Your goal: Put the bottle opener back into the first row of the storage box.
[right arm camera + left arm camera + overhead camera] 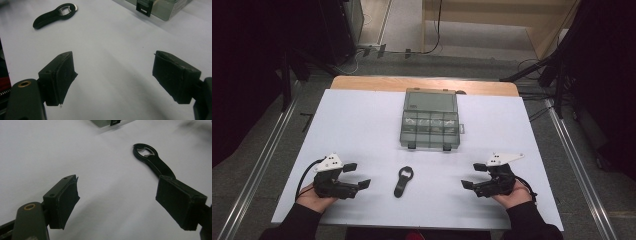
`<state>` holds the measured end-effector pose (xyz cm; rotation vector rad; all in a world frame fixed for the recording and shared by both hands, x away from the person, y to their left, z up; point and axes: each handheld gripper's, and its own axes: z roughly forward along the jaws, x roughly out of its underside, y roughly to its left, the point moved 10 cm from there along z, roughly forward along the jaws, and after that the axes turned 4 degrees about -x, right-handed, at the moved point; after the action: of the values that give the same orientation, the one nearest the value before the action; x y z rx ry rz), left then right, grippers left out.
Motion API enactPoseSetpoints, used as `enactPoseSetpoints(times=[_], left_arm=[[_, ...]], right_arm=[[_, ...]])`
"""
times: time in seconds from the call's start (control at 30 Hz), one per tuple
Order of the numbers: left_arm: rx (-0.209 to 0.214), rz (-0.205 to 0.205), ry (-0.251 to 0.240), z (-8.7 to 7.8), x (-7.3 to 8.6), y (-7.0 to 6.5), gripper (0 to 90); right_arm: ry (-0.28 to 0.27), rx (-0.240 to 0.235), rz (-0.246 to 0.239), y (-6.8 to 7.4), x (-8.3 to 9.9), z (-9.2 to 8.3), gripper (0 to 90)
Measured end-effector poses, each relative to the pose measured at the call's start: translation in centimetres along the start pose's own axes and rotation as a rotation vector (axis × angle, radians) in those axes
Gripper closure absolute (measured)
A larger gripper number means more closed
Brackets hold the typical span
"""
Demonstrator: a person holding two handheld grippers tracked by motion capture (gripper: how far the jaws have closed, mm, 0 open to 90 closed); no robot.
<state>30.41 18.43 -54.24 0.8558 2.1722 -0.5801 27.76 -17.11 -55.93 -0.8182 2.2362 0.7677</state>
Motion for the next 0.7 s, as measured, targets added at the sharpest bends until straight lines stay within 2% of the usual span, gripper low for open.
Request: enactPoseSetpoints(times=[0.1, 0.13, 0.27, 0.7], left_arm=[[-0.009, 0.001, 0.0, -0.04, 0.05, 0.22, 17.6], [-0.017, 0.002, 0.008, -0.06, 0.16, 0.36, 17.6], [-0.015, 0.003, 0.011, -0.07, 0.15, 0.34, 17.6], [-0.026, 0.012, 0.03, 0.17, 0.25, 0.33, 17.6]], right_arm=[[0.01, 0.006, -0.004, -0.08, 0.09, 0.04, 20.3], [0.025, -0.016, 0.004, 0.05, 0.19, 0.14, 21.6], [0.041, -0.013, -0.012, 0.08, 0.27, 0.26, 21.6], [0.052, -0.008, -0.009, -0.09, 0.58, 0.12, 21.5]])
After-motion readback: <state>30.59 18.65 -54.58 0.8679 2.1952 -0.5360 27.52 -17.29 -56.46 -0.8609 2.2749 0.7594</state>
